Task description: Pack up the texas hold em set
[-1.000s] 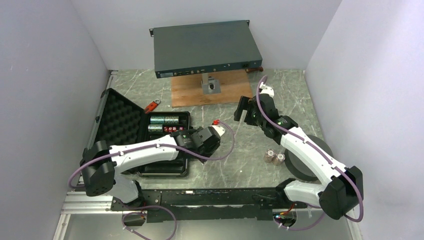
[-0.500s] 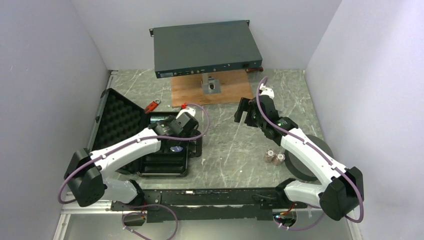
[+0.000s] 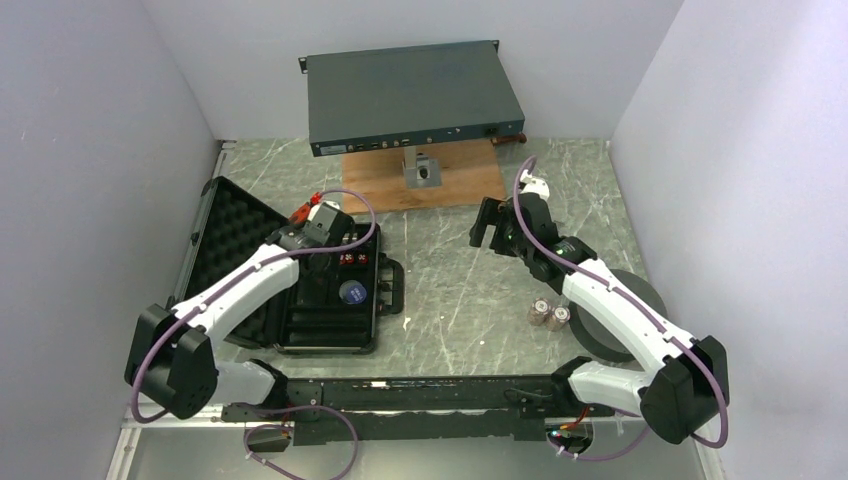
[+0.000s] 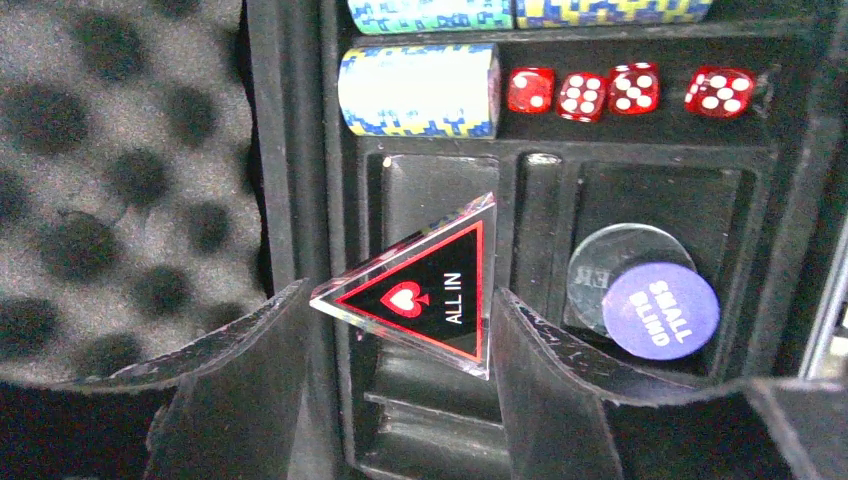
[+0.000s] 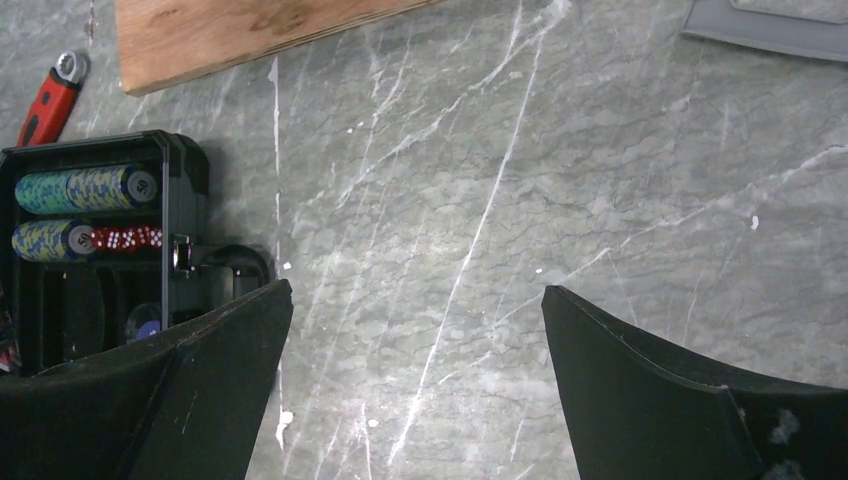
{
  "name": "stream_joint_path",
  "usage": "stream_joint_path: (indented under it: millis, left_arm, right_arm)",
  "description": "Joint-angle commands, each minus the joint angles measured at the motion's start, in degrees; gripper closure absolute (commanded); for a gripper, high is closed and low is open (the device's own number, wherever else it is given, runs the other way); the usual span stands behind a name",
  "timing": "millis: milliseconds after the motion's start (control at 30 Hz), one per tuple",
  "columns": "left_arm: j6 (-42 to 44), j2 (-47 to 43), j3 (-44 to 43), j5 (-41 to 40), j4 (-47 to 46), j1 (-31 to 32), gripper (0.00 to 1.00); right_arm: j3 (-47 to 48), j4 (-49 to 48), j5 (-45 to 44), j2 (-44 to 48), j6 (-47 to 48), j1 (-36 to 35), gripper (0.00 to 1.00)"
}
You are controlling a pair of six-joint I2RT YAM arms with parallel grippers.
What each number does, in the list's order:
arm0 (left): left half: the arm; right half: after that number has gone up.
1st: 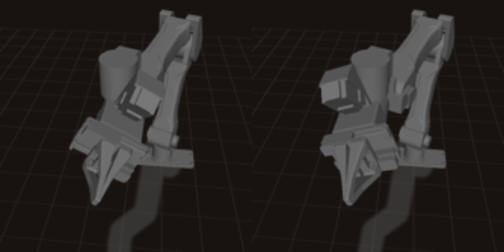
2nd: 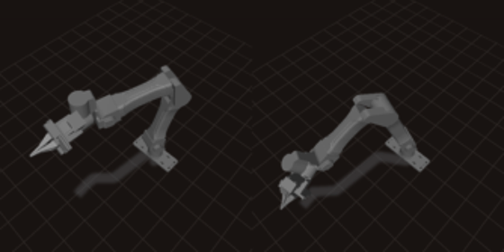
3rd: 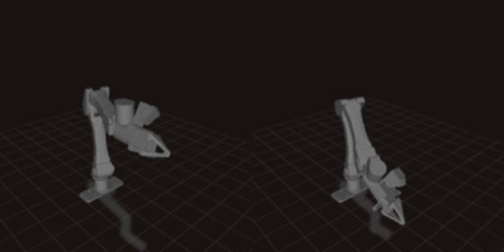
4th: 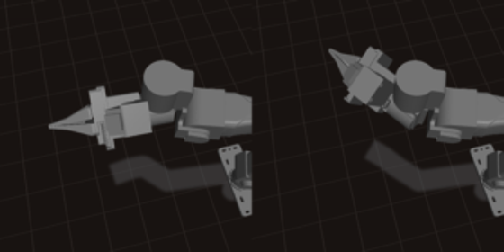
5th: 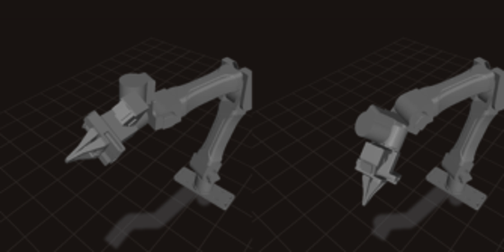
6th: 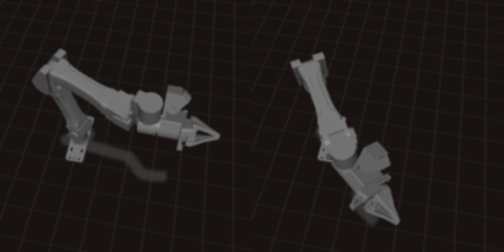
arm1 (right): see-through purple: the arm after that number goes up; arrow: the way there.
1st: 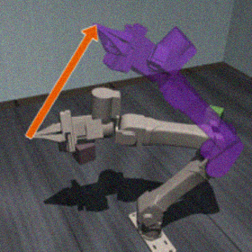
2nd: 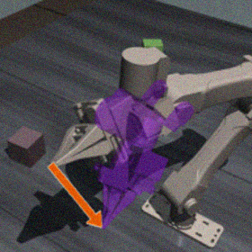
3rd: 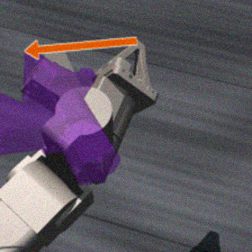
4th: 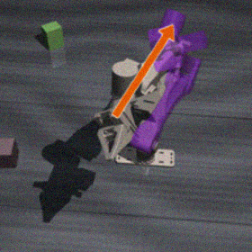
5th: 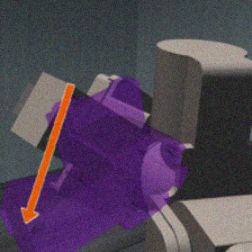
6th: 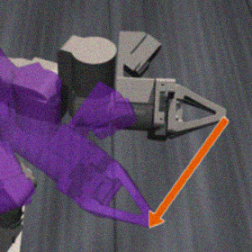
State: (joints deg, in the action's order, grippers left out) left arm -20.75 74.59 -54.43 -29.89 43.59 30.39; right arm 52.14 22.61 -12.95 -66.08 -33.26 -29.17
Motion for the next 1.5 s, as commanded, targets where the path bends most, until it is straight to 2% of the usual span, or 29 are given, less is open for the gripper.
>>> stream_joint_path:
  millis: [0, 533, 1000, 1467]
  left_arm:
    - [-1.0, 1.9, -1.3, -2.4, -0.4, -2.3, 1.0]
    - [-1.7, 9.6, -2.2, -4.8, 0.7, -3.5, 1.0]
    - [-0.4, 13.9, -1.0, -0.8, -2.8, -3.4, 1.0]
    - [0.4, 16.1, 0.5, -0.4, -4.2, -3.0, 1.0]
  right_arm:
    - [-0.5, -2.0, -0.8, 1.8, 0.1, 0.5, 0.0]
    - [-2.4, -3.2, -0.3, 2.6, 1.3, 2.3, 0.0]
    - [-3.4, -4.1, 1.5, 2.5, 1.9, 4.4, 0.0]
    - [-3.5, -4.2, 2.0, 2.2, 2.1, 5.2, 0.0]
